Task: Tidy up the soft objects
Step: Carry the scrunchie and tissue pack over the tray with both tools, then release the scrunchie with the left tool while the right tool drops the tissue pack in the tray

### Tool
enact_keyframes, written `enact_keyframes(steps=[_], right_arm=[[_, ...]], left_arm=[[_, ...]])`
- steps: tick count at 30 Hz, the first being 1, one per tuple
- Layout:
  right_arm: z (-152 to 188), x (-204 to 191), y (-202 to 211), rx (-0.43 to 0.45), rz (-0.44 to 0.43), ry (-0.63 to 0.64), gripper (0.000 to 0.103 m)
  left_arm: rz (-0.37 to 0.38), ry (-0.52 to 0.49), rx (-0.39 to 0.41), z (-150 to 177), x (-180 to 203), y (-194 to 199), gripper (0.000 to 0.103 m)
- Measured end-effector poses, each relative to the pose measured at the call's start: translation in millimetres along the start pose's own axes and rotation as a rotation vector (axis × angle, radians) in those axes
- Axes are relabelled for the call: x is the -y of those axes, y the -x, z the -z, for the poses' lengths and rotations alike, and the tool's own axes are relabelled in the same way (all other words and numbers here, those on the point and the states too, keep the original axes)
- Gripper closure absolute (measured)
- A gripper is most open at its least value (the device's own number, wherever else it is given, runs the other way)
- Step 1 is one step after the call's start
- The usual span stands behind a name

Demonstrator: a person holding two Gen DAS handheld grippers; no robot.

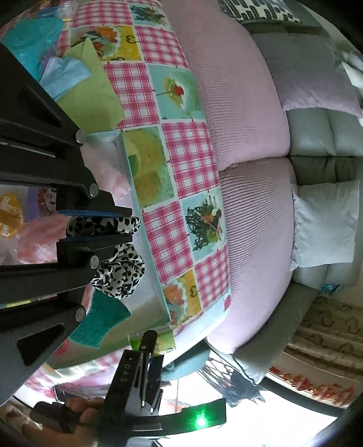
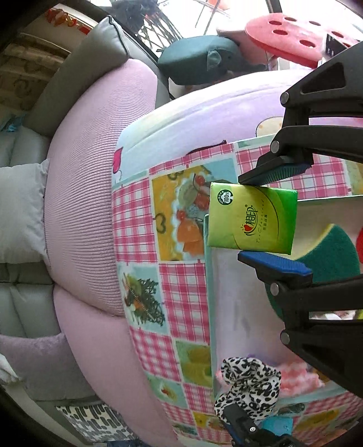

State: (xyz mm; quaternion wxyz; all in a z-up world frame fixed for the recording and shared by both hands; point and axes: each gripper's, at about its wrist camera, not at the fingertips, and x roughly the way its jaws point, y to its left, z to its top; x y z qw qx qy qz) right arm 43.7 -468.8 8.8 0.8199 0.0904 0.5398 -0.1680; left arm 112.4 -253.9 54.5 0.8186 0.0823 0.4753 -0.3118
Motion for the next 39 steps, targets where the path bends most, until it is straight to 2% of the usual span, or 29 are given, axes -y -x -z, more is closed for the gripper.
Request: enact_keyframes(steps=[6,18,21,23,26,28,32,35,39], right_arm=[[6.3,-11.7,-11.7,0.001,-0.014,0.036,0.053],[9.5,-19.6,-14.3,-0.034,-0.022,0.065,0.053],[9.9,-19.2,-12.3,-0.041,-0.024,0.058,0.051],[10.3,-18.4,-10.7,-0.049,-0.026,0.052,0.051],[11.4,-18.5,-3.7,-0.049,-0.024,0.048,0.041],[11.8,-19.9,1.9,-0.049,-0.025,0.048,0.040],[13.4,-26.9,15.1,-0.051,-0.024,0.057,0.031],[15.7,-34.4,23.8,-0.056,-0.020,0.072,0.025],[21.3,-43.4,32.8,-0.059,-0.031,0.081,0.023]], left_arm=[[-0.032,-0.032,-0.026,7.9,8.0,-18.5,0.092],[-0.025,-0.038,-0.063,10.0,10.7,-19.9,0.089],[-0.021,-0.026,-0.063,7.8,7.9,-13.1,0.080],[-0.021,-0.015,-0.059,6.6,5.4,-6.7,0.071],[-0.024,0.000,-0.048,5.6,-0.8,4.3,0.059],[-0.032,0.011,-0.045,6.3,-6.1,11.4,0.055],[-0.082,0.044,-0.050,7.7,-18.9,21.4,0.042],[-0.109,0.067,-0.054,9.4,-28.8,29.3,0.040],[-0.144,0.091,-0.070,14.7,-38.8,36.1,0.035]])
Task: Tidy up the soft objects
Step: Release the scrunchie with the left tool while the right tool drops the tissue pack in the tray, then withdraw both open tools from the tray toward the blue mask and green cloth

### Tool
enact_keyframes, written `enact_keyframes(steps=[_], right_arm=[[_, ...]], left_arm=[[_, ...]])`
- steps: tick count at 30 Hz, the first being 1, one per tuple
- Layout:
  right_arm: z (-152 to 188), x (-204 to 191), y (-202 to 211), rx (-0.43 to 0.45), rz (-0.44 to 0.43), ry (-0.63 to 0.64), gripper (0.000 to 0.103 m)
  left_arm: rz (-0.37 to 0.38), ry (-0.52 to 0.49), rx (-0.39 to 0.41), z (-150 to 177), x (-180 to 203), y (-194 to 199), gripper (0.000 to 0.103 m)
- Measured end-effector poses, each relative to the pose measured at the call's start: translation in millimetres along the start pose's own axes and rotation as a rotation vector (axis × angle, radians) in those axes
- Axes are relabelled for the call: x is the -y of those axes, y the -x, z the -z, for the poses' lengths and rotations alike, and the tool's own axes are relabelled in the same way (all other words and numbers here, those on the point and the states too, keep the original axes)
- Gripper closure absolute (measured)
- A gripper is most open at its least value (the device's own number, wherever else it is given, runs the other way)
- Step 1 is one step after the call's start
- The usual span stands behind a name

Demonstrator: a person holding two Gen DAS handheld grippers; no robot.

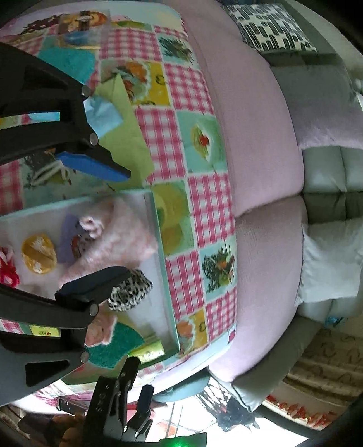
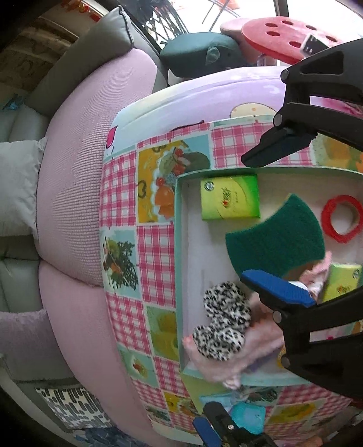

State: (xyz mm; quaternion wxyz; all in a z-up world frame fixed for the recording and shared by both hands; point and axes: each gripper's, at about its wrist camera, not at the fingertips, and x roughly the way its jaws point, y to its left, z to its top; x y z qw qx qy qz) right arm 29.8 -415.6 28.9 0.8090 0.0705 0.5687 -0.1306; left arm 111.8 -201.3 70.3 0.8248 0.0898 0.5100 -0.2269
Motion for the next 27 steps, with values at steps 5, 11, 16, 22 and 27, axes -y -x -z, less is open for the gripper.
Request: enact_keyframes(steps=[5,11,16,22,27], right_arm=[[10.7,-11.7,8.5,-0.006,-0.016,0.014,0.012],[23.9,-26.4,15.8,-0.013,-0.032,0.036,0.000],[29.1,-37.3,20.7,-0.021,-0.035,0.050,0.000],[23.8,-51.2,35.2,0.001,-0.057,0.059,0.000],[8.3,-72.1,54.4,0.047,-0.080,0.081,0.000]], left_arm=[[-0.046,0.011,-0.014,7.2,-7.8,1.6,0.013],[-0.098,0.017,-0.027,16.8,-18.6,2.4,0.007],[-0.110,0.038,-0.025,23.2,-31.7,11.4,0.007],[-0.125,0.062,0.001,21.5,-52.1,29.8,0.007],[-0.140,0.101,0.063,9.9,-84.5,55.6,0.007]])
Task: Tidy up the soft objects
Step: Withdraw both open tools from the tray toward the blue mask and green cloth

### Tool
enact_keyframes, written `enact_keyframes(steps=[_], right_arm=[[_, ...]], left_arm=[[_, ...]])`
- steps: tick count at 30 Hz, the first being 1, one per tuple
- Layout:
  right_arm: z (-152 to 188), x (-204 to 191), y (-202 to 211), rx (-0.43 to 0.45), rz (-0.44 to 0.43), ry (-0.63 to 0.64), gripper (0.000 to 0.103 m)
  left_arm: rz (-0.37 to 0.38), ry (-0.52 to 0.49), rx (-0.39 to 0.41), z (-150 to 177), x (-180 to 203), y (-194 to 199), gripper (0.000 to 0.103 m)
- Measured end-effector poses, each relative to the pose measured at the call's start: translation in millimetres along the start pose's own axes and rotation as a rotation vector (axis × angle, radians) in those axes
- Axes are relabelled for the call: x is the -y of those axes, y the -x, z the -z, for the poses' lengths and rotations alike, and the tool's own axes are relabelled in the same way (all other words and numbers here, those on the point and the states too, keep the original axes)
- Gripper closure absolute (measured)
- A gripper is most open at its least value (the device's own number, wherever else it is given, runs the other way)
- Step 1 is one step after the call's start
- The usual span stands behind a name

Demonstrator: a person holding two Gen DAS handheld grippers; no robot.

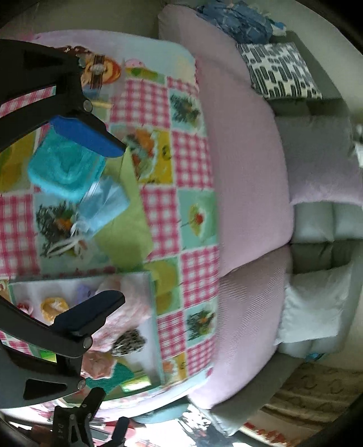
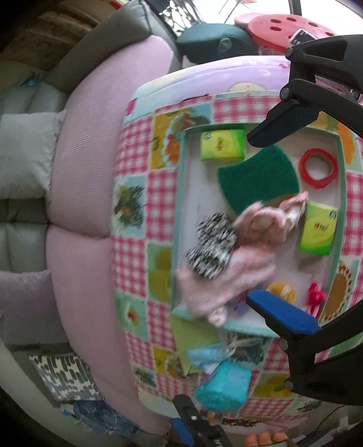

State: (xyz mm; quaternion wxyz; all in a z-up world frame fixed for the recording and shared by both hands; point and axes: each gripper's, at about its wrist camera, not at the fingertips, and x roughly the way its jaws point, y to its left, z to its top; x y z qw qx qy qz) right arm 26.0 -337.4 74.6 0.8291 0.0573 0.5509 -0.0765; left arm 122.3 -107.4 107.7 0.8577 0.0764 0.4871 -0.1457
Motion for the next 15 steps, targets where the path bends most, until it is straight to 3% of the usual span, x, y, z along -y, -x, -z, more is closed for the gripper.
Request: enact_keyframes(steps=[8,15], right_arm=[[-36.2,-55.9,4.0,0.043,-0.083,0.062,0.000],[-54.7,-102.1,-23.5,0.019,-0.141,0.112,0.000]], left_arm=[[-0.007,0.056,-0.002,-17.3,-54.7,4.1,0.007],[0.009,0.081,-0.073,-20.8,-82.4,-21.7,0.007]])
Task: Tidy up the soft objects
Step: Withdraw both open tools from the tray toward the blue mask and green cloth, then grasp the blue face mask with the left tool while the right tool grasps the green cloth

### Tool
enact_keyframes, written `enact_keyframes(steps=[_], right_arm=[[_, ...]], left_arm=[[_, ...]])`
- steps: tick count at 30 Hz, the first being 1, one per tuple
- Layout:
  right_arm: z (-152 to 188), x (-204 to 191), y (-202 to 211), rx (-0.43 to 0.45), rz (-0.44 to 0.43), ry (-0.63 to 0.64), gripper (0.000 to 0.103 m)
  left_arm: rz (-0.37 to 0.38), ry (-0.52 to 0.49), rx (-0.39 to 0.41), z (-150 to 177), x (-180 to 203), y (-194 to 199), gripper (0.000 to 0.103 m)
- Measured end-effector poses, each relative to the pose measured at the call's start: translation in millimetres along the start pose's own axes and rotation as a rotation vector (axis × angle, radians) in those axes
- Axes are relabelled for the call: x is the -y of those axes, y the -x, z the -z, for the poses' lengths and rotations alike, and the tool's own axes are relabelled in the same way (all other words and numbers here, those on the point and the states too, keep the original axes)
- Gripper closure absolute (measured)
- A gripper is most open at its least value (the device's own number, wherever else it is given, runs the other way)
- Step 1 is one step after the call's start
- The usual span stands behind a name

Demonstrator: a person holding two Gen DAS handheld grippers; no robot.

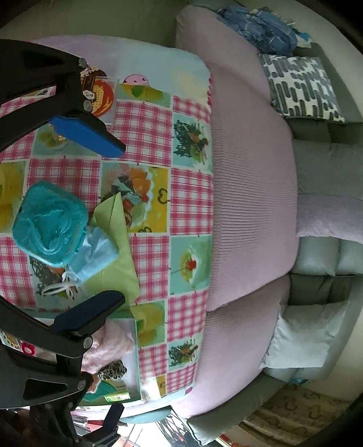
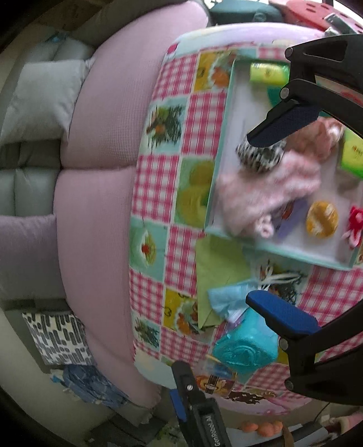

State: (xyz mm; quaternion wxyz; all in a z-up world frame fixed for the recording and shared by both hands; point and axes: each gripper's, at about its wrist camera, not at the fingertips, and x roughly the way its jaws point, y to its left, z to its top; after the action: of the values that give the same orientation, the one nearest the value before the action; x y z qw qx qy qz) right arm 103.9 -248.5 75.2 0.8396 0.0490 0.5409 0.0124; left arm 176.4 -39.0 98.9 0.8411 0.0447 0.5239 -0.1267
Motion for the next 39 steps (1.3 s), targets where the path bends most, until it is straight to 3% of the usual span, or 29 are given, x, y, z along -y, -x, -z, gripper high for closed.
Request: enact_keyframes(steps=[13,22,27,32,39], right_arm=[[-10.0,-25.0,-52.7,-0.066,-0.002,0.081,0.000],[-8.7,0.3,-62.0,-0.071,0.022,0.051,0.000],[-8.4,18.0,-60.3,-0.063,0.051,0.026,0.000],[-5.8,31.6,-58.4,-0.059,0.054,0.014,0.000],[-0.9,49.5,-57.3,-0.061,0.062,-0.018,0.000]], left_arm=[[0.034,-0.016,-0.178,-6.8,10.1,-70.7,0.007],[0.015,-0.040,-0.256,-10.7,28.9,-96.3,0.007],[-0.001,-0.112,-0.274,-9.2,51.2,-104.7,0.009],[0.023,-0.142,-0.312,-3.4,68.1,-115.7,0.024],[-0.037,-0.197,-0.404,6.3,80.2,-137.1,0.038]])
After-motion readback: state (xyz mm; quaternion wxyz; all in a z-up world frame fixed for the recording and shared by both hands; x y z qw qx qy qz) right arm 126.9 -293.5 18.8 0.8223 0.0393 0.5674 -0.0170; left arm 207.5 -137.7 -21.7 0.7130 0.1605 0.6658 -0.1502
